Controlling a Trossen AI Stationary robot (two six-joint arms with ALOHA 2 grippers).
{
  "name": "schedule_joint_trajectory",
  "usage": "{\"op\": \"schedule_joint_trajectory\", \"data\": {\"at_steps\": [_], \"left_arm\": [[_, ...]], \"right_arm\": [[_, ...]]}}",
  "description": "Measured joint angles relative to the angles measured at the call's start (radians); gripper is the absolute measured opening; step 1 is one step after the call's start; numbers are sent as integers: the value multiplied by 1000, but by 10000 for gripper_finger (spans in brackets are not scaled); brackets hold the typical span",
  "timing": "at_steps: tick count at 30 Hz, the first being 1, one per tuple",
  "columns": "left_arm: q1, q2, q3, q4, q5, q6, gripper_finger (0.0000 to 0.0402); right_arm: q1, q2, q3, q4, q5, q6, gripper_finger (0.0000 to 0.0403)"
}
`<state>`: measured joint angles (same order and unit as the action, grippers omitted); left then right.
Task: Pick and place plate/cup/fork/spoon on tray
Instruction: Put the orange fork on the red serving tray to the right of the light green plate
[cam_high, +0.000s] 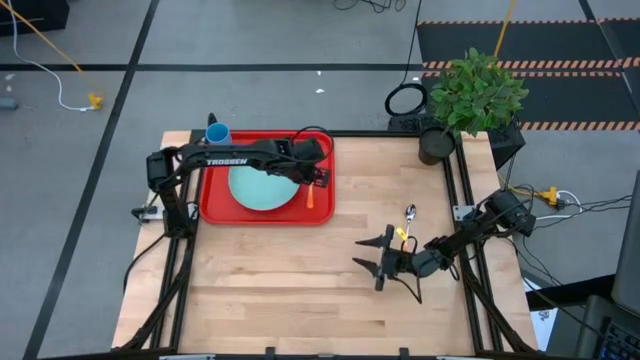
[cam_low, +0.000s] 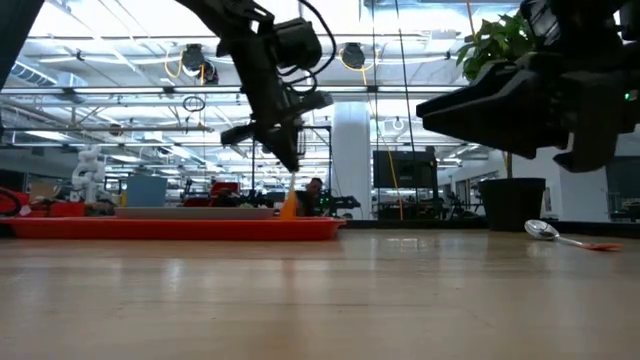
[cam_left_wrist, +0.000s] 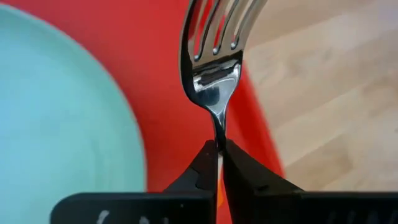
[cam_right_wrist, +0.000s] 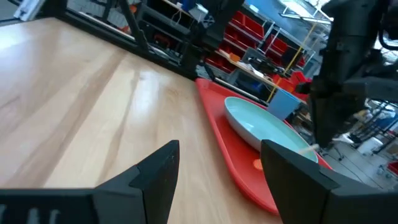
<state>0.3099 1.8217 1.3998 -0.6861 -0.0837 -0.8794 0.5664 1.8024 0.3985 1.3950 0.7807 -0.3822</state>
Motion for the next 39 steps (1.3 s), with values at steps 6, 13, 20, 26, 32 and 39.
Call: {"op": "schedule_joint_trajectory", "data": {"at_steps": [6, 13, 20, 26, 32, 39], "left_arm": [[6, 28, 0, 5, -1, -40, 6], [55, 67, -1, -4, 44, -30, 15], [98, 94, -1, -7, 88, 4, 6], [98, 92, -1, -1, 66, 6, 16], [94, 92, -5, 16, 36, 7, 16], [91, 92, -6, 32, -1, 30, 51]], "right_arm": [[16, 0, 0, -1, 0, -6, 219], [18, 0, 0, 5, 0, -7, 219], [18, 0, 0, 15, -1, -26, 219], [18, 0, 0, 15, -1, -30, 219], [18, 0, 0, 15, -1, -30, 219], [18, 0, 0, 15, -1, -26, 219]]}}
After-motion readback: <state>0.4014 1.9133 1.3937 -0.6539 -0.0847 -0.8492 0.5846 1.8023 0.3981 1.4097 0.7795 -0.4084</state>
